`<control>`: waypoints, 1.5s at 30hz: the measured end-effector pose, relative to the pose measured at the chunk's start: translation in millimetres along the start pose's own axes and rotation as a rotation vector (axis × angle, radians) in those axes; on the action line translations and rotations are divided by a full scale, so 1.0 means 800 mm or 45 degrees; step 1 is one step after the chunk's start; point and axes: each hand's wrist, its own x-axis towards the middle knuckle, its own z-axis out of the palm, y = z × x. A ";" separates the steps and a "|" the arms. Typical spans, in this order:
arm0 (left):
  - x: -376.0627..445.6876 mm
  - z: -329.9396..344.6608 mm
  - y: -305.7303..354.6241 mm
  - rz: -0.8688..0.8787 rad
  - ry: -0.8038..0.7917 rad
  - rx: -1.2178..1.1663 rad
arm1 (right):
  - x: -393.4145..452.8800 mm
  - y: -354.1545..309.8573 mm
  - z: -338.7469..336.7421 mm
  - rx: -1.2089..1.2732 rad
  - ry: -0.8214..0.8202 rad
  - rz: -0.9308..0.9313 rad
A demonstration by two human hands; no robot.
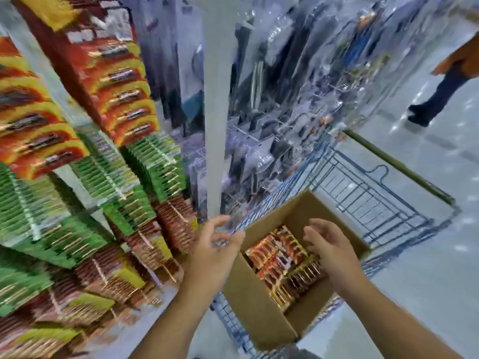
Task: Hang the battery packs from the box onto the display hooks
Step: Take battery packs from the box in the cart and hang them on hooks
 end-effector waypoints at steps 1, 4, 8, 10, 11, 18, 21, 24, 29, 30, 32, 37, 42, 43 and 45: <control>0.007 0.018 -0.005 -0.026 -0.012 0.032 | 0.015 0.011 -0.008 -0.012 -0.010 0.024; 0.030 0.075 -0.018 -0.060 -0.023 0.090 | 0.064 0.048 -0.032 -0.055 -0.058 0.060; 0.073 0.155 -0.041 -0.199 -0.002 0.132 | 0.148 0.100 -0.062 -0.154 -0.153 0.094; 0.088 0.180 -0.053 -0.237 0.043 0.158 | 0.180 0.121 -0.067 -0.197 -0.214 0.107; 0.099 0.200 -0.062 -0.268 0.092 0.165 | 0.202 0.136 -0.073 -0.228 -0.251 0.122; 0.158 0.301 -0.138 -0.446 0.197 0.345 | 0.314 0.229 -0.074 -0.398 -0.460 0.253; 0.173 0.331 -0.179 -0.496 0.198 0.406 | 0.344 0.263 -0.062 -0.496 -0.510 0.333; 0.195 0.355 -0.223 -0.564 0.179 0.568 | 0.375 0.294 -0.042 -0.631 -0.522 0.394; 0.226 0.392 -0.296 -0.763 -0.022 0.916 | 0.420 0.356 0.000 -0.886 -0.588 0.470; 0.229 0.397 -0.310 -0.789 -0.066 1.004 | 0.427 0.371 0.010 -0.952 -0.582 0.462; 0.232 0.404 -0.336 -0.789 -0.131 1.170 | 0.436 0.400 0.024 -1.081 -0.530 0.411; 0.220 0.406 -0.401 -0.685 -0.135 1.449 | 0.444 0.448 0.050 -1.322 -0.544 0.293; 0.218 0.406 -0.433 -0.604 -0.104 1.518 | 0.451 0.478 0.069 -1.372 -0.455 0.206; 0.219 0.406 -0.435 -0.589 -0.097 1.543 | 0.452 0.484 0.071 -1.383 -0.446 0.189; 0.219 0.407 -0.438 -0.543 -0.066 1.570 | 0.453 0.491 0.074 -1.424 -0.425 0.151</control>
